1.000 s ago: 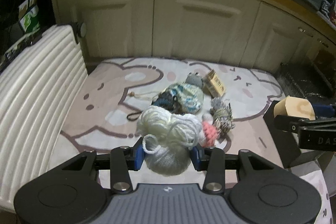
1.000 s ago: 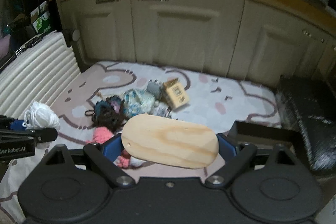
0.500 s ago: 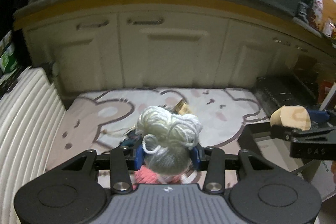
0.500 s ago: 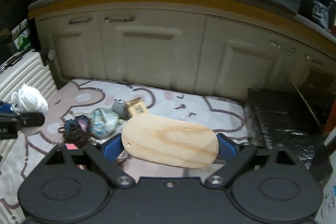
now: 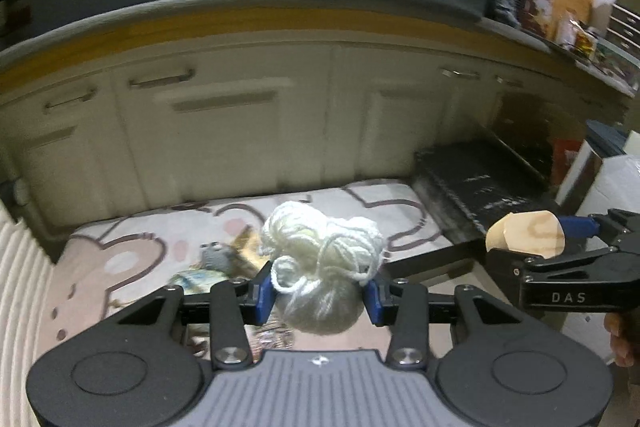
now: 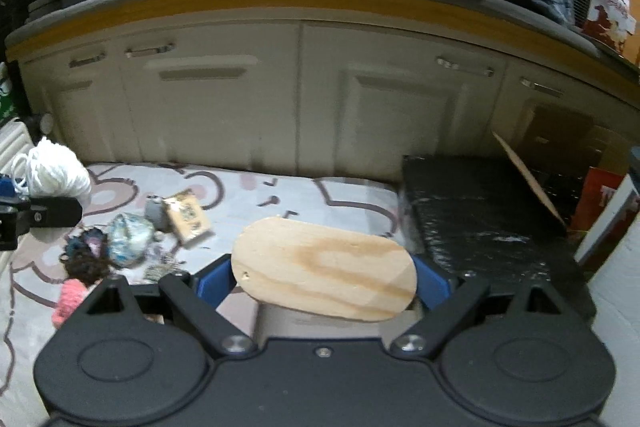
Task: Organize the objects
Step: 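Lift the wooden board and yarn ball and carry both over the black box, then lower the yarn ball and board into the black box and open both grippers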
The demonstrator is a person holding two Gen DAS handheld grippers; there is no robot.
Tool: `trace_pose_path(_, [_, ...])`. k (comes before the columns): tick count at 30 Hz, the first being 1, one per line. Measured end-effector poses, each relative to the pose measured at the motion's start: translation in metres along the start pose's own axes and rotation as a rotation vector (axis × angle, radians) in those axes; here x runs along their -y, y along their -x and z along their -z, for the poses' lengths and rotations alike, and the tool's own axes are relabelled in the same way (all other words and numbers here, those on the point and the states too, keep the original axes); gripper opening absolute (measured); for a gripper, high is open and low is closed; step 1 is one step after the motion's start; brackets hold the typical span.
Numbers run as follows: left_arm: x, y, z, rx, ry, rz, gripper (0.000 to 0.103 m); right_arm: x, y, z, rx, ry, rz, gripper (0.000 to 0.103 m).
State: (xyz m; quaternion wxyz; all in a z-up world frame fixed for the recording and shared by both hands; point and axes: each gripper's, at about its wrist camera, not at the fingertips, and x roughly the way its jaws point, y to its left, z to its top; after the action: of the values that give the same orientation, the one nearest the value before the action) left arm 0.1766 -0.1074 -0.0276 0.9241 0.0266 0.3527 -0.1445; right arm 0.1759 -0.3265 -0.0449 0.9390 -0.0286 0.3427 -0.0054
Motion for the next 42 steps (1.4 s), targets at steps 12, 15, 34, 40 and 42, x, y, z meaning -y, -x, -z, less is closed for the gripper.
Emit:
trace_pose_path(12, [0.053, -0.068, -0.008, -0.176, -0.015, 0.228, 0.045, 0.054, -0.036, 0.03, -0.144, -0.028, 0.035, 0.093])
trace_pose_path(15, [0.062, -0.087, -0.001, -0.227, 0.019, 0.268, 0.045, 0.065, -0.047, 0.039, -0.191, -0.051, 0.027, 0.093])
trace_pose_path(34, [0.066, -0.146, 0.047, -0.441, 0.364, 0.344, 0.045, 0.063, -0.08, 0.07, -0.344, 0.011, -0.022, 0.093])
trace_pose_path(40, [0.067, -0.15, 0.049, -0.43, 0.346, 0.319, 0.045, 0.063, -0.089, 0.073, -0.36, 0.012, -0.029, 0.093])
trace_pose_path(42, [0.068, -0.152, 0.051, -0.437, 0.352, 0.315, 0.045, 0.063, -0.091, 0.073, -0.366, 0.017, -0.036, 0.093])
